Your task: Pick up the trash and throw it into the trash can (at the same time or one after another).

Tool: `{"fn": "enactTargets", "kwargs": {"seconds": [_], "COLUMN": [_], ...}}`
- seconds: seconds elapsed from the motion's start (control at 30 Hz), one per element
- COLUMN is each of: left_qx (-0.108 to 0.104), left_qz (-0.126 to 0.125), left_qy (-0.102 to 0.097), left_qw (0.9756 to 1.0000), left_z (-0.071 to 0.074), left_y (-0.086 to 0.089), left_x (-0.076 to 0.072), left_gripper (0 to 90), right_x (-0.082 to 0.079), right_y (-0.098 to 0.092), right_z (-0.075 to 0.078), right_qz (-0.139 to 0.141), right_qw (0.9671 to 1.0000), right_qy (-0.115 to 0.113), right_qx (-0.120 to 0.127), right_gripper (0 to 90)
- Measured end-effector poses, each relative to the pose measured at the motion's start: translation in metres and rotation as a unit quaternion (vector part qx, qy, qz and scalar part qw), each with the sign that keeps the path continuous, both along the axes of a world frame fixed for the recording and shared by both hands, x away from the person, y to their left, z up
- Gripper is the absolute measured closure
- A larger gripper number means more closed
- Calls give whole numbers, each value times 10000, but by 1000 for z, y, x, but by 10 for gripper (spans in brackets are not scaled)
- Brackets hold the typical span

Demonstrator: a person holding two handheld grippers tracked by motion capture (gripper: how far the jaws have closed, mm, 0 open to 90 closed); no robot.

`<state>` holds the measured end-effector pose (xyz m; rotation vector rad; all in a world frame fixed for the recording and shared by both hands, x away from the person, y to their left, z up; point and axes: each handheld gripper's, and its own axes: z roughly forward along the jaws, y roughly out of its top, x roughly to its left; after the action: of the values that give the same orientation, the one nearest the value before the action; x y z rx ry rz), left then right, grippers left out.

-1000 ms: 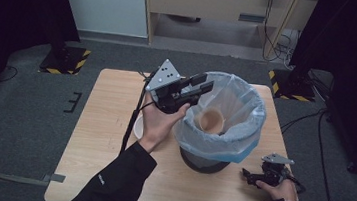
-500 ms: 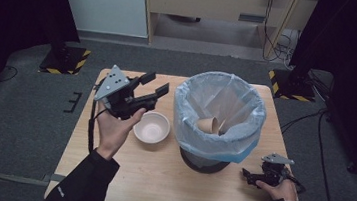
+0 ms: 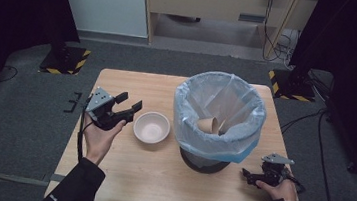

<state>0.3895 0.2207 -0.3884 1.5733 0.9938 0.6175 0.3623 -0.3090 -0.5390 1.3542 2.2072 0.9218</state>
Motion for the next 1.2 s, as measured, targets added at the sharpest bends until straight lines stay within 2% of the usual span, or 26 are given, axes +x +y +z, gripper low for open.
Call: {"fn": "enactTargets", "kwargs": {"seconds": [0.23,0.5,0.77,0.87,1.0,1.2], "left_qx": [164,322,474,552,564,589], "left_qz": [249,407,421,411,415,339], "left_qy": [616,1036,1429,1601,1788,1949], "left_qw": [9977,9933,9877,9847,9814,9785], "left_z": [-49,-84,-108,-116,-124,-130], "left_y": [6,8,6,4,2,-2], "left_x": [19,34,44,48,51,53], "left_gripper": [337,352,395,412,466,568], "right_x": [0,0,0,0,0,0], "right_y": [0,0,0,0,0,0], "right_z": [0,0,0,0,0,0], "right_qz": [1,1,1,1,1,-1], "right_qw": [10000,10000,10000,10000,10000,10000], "right_qy": [0,1,0,0,0,1], "right_qx": [1,1,1,3,2,7], "right_gripper": [9,9,9,8,9,9]}}
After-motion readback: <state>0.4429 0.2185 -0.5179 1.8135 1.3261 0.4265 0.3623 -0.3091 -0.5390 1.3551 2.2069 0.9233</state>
